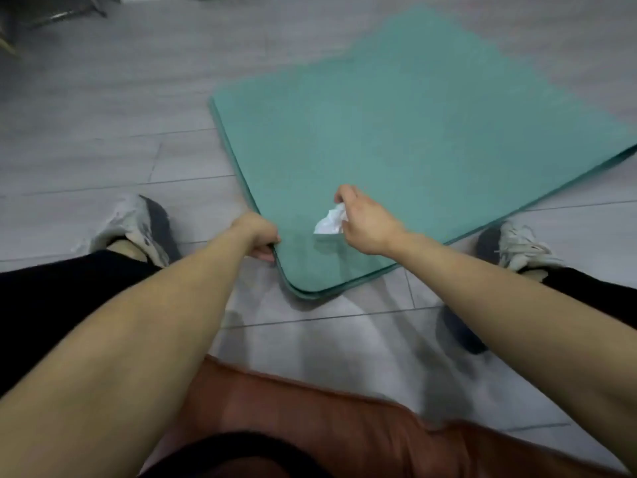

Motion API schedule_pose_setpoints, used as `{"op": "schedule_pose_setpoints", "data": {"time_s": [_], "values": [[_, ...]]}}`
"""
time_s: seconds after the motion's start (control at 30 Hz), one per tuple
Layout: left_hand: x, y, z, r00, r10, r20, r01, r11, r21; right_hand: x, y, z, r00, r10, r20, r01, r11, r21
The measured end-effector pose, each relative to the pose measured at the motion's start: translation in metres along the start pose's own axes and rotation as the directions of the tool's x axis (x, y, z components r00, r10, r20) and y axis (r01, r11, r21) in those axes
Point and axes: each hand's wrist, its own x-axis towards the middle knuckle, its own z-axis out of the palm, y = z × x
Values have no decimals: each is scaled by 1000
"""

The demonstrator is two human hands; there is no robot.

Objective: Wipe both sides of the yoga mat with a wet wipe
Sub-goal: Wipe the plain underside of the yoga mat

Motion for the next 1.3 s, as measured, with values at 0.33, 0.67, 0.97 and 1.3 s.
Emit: {"op": "schedule_pose_setpoints", "data": {"time_s": [0.33,0.67,0.97,1.3], "values": [[-12,-32,35,994,-11,-109,2,997,-81,-30,33,48,969,97,-228,-133,980,-146],[5,-46,38,998,-4,-69,1,999,-37,-42,53,76,986,84,-142,-81,996,23],[-21,-44,49,718,694,-61,-531,601,597,-31,47,58,988,137,-68,-118,968,221],[-17,-41,60,885,423,-194,-437,899,-33,-48,30,57,978,184,100,-207,923,324]]}}
